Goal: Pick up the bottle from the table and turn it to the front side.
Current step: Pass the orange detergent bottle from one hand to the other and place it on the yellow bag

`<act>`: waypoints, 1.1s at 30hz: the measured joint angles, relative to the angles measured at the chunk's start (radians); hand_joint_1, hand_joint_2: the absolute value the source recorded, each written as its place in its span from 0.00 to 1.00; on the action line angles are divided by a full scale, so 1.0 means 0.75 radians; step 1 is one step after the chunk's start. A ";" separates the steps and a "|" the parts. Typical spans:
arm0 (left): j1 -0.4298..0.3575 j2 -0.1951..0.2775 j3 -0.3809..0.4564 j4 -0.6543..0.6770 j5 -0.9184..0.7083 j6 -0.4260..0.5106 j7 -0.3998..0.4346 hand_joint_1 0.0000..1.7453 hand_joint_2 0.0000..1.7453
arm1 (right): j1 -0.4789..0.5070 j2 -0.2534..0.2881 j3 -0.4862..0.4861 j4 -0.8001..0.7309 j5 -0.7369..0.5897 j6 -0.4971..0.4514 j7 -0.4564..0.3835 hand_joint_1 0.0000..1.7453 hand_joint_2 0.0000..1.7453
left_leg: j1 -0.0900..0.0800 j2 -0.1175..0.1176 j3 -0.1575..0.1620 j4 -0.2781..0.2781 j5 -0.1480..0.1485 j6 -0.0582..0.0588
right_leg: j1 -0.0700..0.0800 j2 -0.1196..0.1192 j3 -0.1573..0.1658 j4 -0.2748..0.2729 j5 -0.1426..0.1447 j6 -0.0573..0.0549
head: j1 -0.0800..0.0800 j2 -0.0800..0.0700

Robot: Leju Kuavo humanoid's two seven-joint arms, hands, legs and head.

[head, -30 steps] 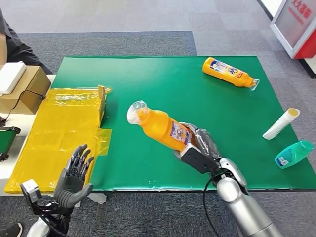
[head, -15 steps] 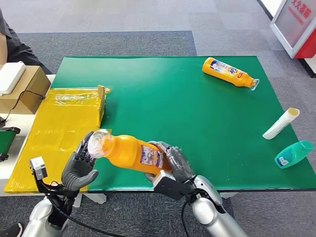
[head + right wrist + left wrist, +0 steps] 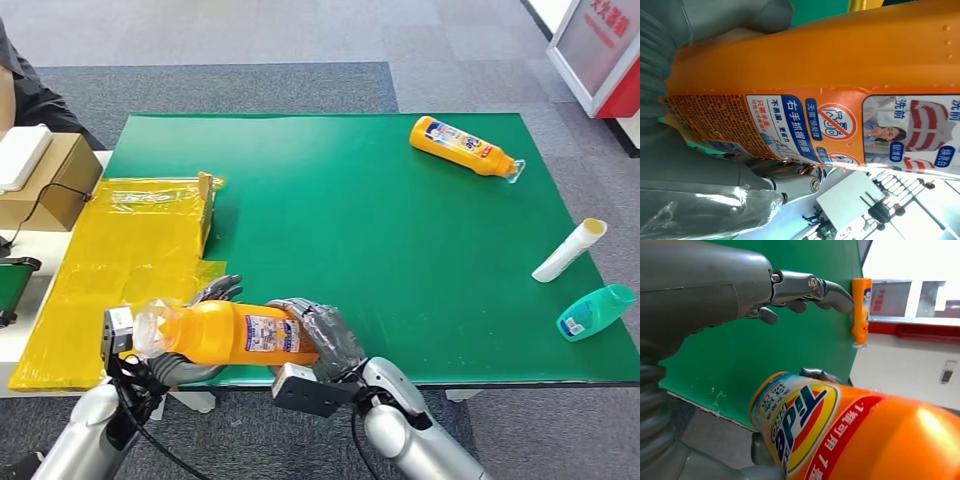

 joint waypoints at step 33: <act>-0.006 0.027 -0.131 -0.152 -0.247 0.079 -0.275 1.00 1.00 | -0.081 0.040 0.049 0.257 -0.057 0.053 0.045 0.90 1.00 | 0.000 0.000 0.000 0.000 0.000 0.000 | 0.000 0.000 0.000 0.000 0.000 0.000 | 0.000 0.000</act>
